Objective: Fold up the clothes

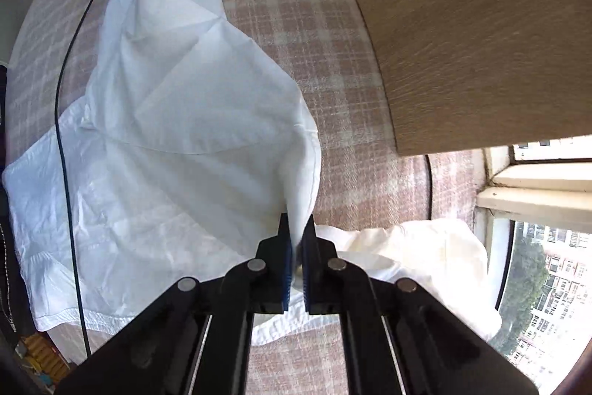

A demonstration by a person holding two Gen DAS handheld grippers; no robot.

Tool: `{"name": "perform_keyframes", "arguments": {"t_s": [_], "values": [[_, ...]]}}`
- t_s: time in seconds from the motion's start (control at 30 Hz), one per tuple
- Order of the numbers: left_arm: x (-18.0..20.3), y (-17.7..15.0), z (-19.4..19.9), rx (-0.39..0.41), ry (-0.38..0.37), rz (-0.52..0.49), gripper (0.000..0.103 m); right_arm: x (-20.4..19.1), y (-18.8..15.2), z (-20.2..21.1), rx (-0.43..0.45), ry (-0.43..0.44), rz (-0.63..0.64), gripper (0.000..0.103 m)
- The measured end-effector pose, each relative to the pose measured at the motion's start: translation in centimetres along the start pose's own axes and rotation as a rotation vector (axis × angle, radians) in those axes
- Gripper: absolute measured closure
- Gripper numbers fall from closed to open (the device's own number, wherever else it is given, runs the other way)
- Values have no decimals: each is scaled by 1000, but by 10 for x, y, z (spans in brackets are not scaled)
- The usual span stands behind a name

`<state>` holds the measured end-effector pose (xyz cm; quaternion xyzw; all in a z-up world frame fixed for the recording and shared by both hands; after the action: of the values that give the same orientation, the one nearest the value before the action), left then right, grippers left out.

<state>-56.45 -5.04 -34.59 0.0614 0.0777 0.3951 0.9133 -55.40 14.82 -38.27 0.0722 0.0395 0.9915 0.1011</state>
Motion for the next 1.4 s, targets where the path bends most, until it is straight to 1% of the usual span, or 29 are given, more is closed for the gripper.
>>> {"name": "perform_keyframes", "arguments": {"t_s": [0.07,0.13,0.2,0.27,0.3,0.33,0.37,0.43,0.47,0.5,0.53,0.57,0.6,0.63,0.7,0.73,0.8,0.87,0.9,0.97,1.03,1.07,1.1,1.13,1.17,1.2,1.23,1.3,1.4], "values": [[4,-5,6,0,-10,44,103,4,-11,14,30,-24,-39,99],[8,-10,7,-4,-24,84,103,11,-24,16,33,-59,-82,99],[8,-10,-3,-19,-40,108,103,15,-32,15,42,-45,-132,99],[5,-7,-18,-44,-29,110,102,21,-31,3,41,-41,-174,99],[2,-5,-26,-60,-15,105,99,21,-29,-4,31,-46,-174,99],[0,-2,-33,-76,-1,100,97,21,-27,-11,21,-52,-174,99],[-3,-1,-39,-89,17,98,92,21,-23,-12,28,-70,-164,98],[-10,-2,-41,-100,16,113,90,23,-12,-3,73,-122,-140,88],[-15,-3,-39,-100,25,125,89,25,-8,7,104,-145,-144,74],[-19,-4,-35,-100,36,135,89,27,-4,18,137,-146,-158,58],[-23,-4,-29,-93,44,151,89,28,-1,30,171,-135,-175,52],[-26,-3,-22,-81,54,170,89,30,3,42,205,-123,-191,50],[-27,0,-15,-59,49,185,89,32,6,50,235,-93,-219,50],[-23,8,-5,-24,30,188,89,37,7,57,254,-67,-260,50],[-2,30,11,48,-18,150,86,46,6,69,279,-37,-348,50],[13,44,16,78,-44,118,84,52,4,73,291,-41,-386,51],[45,73,24,134,-100,52,74,70,-5,74,301,-62,-475,51],[76,92,24,176,-162,-29,73,92,-21,69,276,-94,-605,51],[78,96,19,183,-185,-64,73,103,-30,66,260,-111,-674,51],[75,107,9,185,-222,-125,71,119,-47,58,236,-111,-797,51],[85,111,-4,169,-250,-170,71,127,-61,49,221,-104,-886,52],[87,111,-9,154,-257,-189,71,128,-67,44,211,-111,-911,53],[87,110,-14,136,-260,-208,71,127,-72,38,200,-115,-926,58],[90,108,-19,115,-259,-225,71,126,-77,31,191,-115,-938,60],[94,104,-26,93,-256,-241,80,124,-81,26,186,-102,-950,61],[99,101,-32,70,-253,-258,97,121,-84,20,184,-80,-961,61],[101,97,-34,58,-255,-264,102,121,-87,12,179,-66,-968,61],[102,88,-33,48,-265,-265,102,119,-88,-4,170,-42,-968,61],[98,77,-31,30,-282,-235,102,118,-80,-17,207,33,-979,60]]}}
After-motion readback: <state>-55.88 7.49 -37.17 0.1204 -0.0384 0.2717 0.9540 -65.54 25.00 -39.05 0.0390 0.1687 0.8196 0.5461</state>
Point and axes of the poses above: each gripper's, at about its wrist camera, not at the fingertips, and z roughly against the way its jaws point, x to its right, y to its top, the point moved 10 cm from there along -z, roughly the way its jaws point, and after that the axes turned 12 degrees about -z, right-handed, at the moved point
